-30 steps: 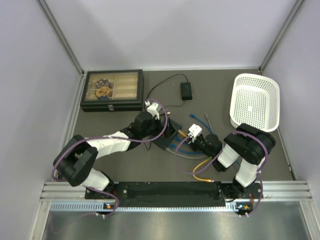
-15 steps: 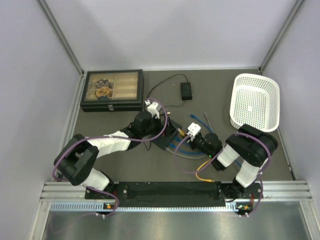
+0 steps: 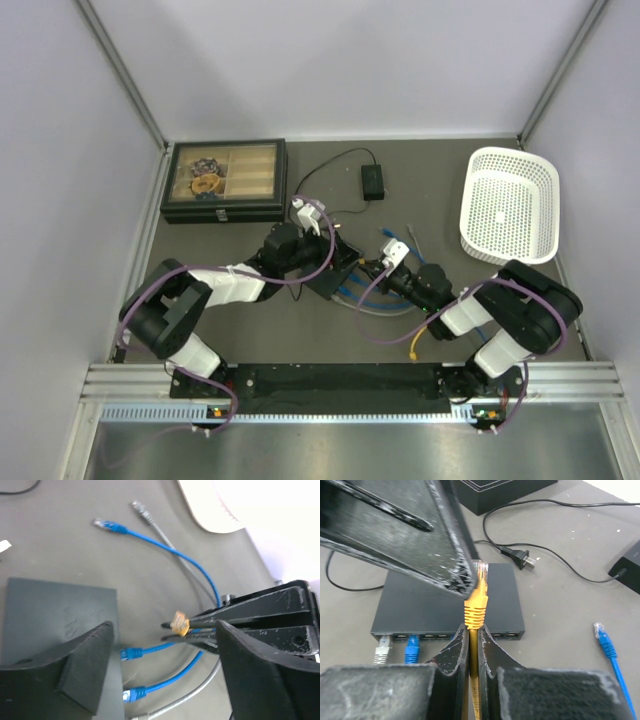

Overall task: Insert the plug into the switch port
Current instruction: Pick up the connector from the center of the board.

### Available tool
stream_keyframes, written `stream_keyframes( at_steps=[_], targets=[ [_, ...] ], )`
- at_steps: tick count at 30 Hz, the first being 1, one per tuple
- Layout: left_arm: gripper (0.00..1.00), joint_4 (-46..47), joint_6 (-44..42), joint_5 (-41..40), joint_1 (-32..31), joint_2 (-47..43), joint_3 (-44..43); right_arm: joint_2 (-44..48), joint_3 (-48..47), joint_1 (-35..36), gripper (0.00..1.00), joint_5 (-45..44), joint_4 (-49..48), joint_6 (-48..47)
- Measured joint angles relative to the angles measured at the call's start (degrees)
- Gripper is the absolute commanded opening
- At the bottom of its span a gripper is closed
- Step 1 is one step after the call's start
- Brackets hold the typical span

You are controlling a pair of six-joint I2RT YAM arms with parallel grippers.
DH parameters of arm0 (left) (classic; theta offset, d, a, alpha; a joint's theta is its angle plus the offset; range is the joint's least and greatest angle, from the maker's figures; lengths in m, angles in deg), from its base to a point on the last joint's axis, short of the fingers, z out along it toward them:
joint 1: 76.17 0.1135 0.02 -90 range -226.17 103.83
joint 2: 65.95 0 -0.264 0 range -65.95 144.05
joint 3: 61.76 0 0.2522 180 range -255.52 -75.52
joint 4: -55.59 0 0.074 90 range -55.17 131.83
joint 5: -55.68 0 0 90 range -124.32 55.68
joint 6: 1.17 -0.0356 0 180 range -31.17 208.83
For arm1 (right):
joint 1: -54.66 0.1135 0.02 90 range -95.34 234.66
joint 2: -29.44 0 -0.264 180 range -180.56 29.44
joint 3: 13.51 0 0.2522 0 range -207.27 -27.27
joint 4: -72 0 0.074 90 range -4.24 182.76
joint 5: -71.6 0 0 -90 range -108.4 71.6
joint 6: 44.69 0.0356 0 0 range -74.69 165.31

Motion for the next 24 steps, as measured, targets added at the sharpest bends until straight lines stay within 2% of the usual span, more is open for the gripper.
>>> stream_keyframes(
  at_steps=[4,5,8,9,12,15,17,19,24],
  targets=[
    [0.61,4.6,2.2,2.6,0.2,2.6,0.0,0.0,0.0,0.0,0.00,1.0,0.0,1.2],
    [0.49,5.2,2.5,3.1,0.3,3.0,0.0,0.0,0.0,0.0,0.00,1.1,0.0,1.4],
    [0.35,6.8,3.7,4.3,0.5,3.8,0.0,0.1,0.0,0.0,0.00,1.6,0.0,1.9],
    [0.22,7.1,4.0,4.6,0.5,3.9,0.0,0.1,0.0,0.0,0.00,1.7,0.0,2.1],
    [0.03,8.0,5.1,5.2,0.7,3.9,0.0,0.2,0.0,0.0,0.00,2.0,0.0,2.4],
    [0.00,8.2,6.3,5.3,0.7,3.9,0.0,0.2,0.0,0.0,0.09,2.1,0.0,2.7],
    [0.00,8.2,7.3,5.2,0.7,3.9,0.0,0.2,0.0,-0.1,0.23,2.1,0.0,2.8],
    [0.00,8.2,9.1,4.8,0.7,3.9,0.2,0.2,0.0,-0.1,0.29,2.2,0.0,3.1],
    [0.00,9.1,15.0,3.4,0.8,4.0,1.9,0.2,0.1,-0.1,0.30,2.6,0.0,3.2]
  ],
)
